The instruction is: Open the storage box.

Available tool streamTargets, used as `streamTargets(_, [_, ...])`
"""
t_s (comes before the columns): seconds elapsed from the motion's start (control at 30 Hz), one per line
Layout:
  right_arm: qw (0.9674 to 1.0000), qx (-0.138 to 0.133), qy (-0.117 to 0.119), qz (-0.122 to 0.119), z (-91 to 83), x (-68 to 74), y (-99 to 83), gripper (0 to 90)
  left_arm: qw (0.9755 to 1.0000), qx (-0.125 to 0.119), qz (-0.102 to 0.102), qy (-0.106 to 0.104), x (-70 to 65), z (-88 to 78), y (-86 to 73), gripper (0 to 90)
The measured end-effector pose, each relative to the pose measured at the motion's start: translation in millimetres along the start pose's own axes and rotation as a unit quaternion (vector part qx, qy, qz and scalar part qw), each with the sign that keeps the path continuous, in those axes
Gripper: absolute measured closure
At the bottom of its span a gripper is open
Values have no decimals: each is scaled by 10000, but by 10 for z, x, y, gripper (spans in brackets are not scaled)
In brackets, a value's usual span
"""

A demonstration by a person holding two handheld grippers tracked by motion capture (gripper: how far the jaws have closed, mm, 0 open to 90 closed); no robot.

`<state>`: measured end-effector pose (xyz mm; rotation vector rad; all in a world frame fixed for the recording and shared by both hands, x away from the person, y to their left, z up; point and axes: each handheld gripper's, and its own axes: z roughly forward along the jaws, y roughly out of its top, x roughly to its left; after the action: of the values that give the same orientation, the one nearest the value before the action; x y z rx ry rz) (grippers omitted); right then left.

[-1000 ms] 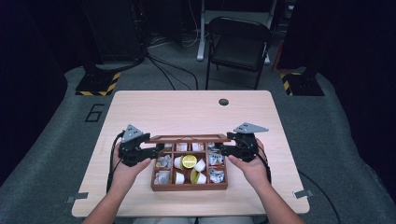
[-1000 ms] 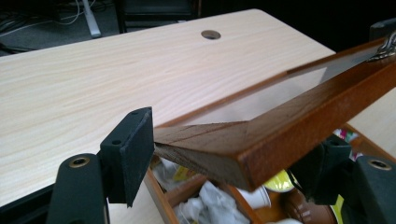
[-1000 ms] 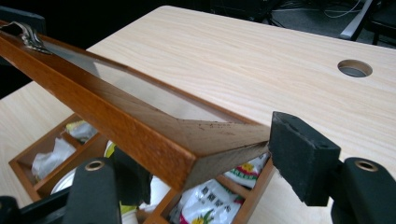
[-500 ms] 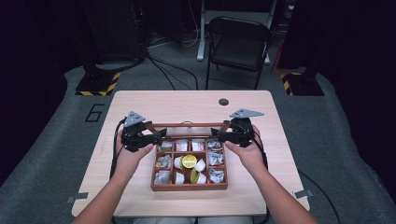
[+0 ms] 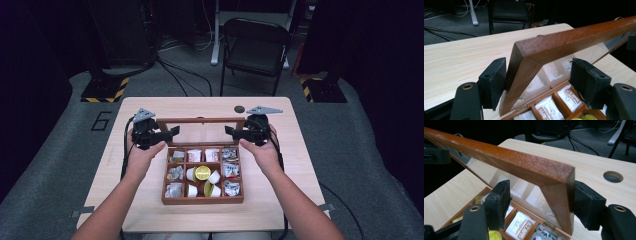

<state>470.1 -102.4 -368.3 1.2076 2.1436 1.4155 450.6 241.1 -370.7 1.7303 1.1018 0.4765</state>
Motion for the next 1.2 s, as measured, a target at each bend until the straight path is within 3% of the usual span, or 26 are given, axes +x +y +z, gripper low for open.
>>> streamTargets(0.07, [10000, -19, -16, -29, 39, -19, 15, 346, 9999, -23, 107, -9, 26, 39, 15, 307])
streamTargets(0.37, [9999, -35, 99, 20, 228, -146, 18, 346, 9999, -127, 75, 18, 108, 167, 26, 321])
streamTargets(0.57, [9999, -118, 96, 15, 285, -182, 12, 345, 10000, -26, -56, 29, 156, 240, -25, 319])
streamTargets(0.8, [9999, -102, 81, 7, 343, -208, -41, 345, 9999, 88, -51, 71, 171, 336, -83, 317])
streamTargets(1.07, [9999, 71, 88, 53, 440, -260, -159, 345, 9999, 79, -121, 83, 187, 393, -160, 306])
streamTargets(1.2, [9998, 165, 76, 93, 486, -284, -237, 346, 9994, 288, -142, 94, 220, 455, -248, 314])
